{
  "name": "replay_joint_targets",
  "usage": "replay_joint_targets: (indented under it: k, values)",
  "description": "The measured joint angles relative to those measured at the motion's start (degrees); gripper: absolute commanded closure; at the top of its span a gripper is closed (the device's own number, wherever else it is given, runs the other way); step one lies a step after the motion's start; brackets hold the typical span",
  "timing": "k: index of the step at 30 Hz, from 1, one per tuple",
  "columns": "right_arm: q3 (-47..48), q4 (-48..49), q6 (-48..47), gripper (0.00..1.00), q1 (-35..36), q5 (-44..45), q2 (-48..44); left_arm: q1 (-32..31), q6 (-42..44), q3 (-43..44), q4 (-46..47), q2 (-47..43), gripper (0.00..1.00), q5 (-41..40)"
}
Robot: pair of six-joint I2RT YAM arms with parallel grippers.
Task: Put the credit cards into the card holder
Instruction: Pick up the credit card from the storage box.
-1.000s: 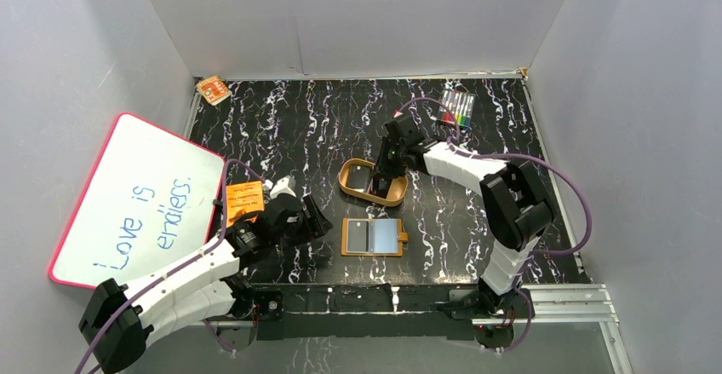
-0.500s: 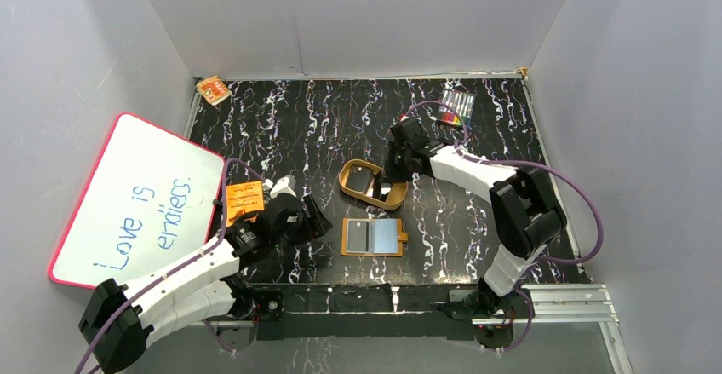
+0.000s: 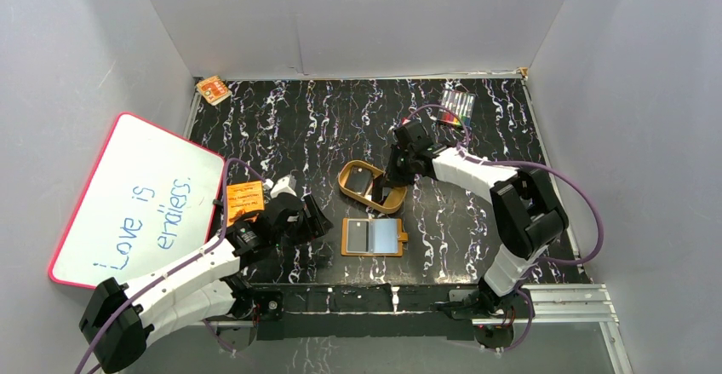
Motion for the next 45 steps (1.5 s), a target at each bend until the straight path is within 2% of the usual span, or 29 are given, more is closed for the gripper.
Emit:
replay_joint_targets:
  k: [3,6,15,23,26,29,34,39,45]
  values:
    - [0.0,0.2,0.0,0.86,-0.1,-1.1,1.0,0.0,0.0,0.0,0.0,0.0,0.37,0.0]
    - [0.0,0.3,0.0,1.00,-0.2,-2.0,1.8,0.0,-0.1,0.0,0.0,0.0,0.37,0.0]
    - [-0.2,0.1,0.1,1.00,-0.2,-2.7,-0.2,0.0,0.4,0.9,-1.6,-0.2,0.36,-1.2]
    - [-0.3,-3.7,-4.1,1.00,-0.2,-2.9,-14.1,0.0,4.1,10.8,-4.5,-0.2,0.33,-6.7]
    - [-1.7,-2.3,-8.0,1.00,-0.3,-6.4,-22.1,0.0,5.8,14.7,-4.1,-0.9,0.23,-8.0]
    - [-3.9,-0.1,-12.1,1.00,-0.2,-11.8,-30.6,0.0,6.6,16.3,-1.5,-2.8,0.15,-7.3]
    - [-4.8,3.0,-22.2,1.00,-0.1,-18.2,-43.5,0.0,2.5,17.3,6.5,-5.7,0.12,-1.3]
    - [-5.1,6.6,-36.1,1.00,0.0,-16.4,-52.4,0.4,-7.8,23.2,11.5,-1.5,0.10,7.4]
    - [-5.1,12.4,-60.9,1.00,0.6,-8.7,-54.8,1.4,-18.3,34.7,8.9,7.7,0.09,16.3]
